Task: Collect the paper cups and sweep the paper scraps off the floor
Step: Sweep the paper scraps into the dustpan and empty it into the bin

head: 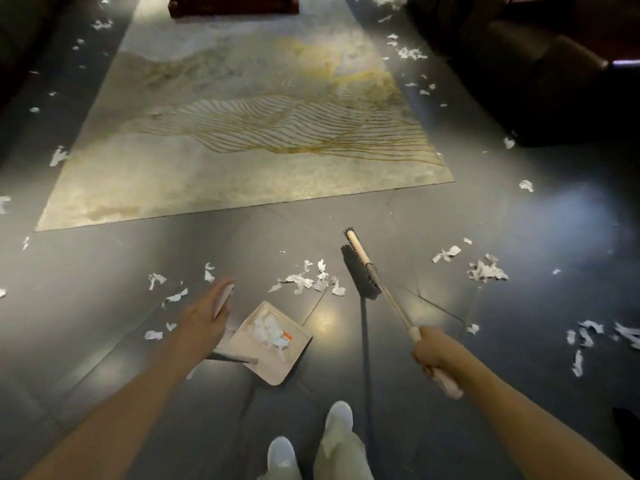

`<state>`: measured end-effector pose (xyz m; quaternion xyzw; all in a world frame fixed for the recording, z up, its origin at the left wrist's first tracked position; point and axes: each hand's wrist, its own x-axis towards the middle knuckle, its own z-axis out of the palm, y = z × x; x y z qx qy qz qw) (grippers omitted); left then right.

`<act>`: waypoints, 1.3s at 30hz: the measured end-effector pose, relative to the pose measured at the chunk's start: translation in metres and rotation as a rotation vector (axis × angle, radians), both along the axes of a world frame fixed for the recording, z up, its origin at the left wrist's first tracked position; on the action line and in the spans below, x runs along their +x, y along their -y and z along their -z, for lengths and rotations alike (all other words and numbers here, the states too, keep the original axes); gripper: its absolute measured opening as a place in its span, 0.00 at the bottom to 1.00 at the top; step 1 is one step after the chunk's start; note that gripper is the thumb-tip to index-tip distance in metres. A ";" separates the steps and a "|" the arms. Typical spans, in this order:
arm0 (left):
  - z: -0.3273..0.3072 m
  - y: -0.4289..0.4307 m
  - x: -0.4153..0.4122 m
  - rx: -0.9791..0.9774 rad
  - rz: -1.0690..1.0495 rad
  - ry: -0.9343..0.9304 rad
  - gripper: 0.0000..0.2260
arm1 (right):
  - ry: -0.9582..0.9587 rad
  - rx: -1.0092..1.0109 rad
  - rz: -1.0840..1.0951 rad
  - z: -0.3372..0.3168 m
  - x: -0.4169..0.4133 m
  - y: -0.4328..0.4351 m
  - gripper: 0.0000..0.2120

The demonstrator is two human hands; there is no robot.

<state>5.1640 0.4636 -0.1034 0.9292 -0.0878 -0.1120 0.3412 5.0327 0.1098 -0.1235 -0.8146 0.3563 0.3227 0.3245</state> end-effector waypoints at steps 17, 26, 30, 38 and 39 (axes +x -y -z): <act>0.027 -0.012 0.163 0.076 -0.200 -0.066 0.18 | -0.228 0.104 -0.502 0.008 0.184 -0.074 0.18; 0.032 -0.025 0.174 0.081 -0.119 -0.058 0.18 | -0.220 0.180 -0.561 -0.059 0.197 -0.104 0.16; 0.028 -0.050 0.158 -0.006 -0.152 -0.024 0.16 | -0.185 0.197 -0.465 -0.080 0.209 -0.111 0.18; 0.014 -0.128 0.117 -0.115 -0.289 -0.052 0.16 | -0.043 0.058 -0.397 -0.046 0.265 -0.167 0.12; 0.012 -0.137 0.110 -0.121 -0.318 -0.068 0.16 | -0.029 0.041 -0.390 -0.039 0.275 -0.175 0.12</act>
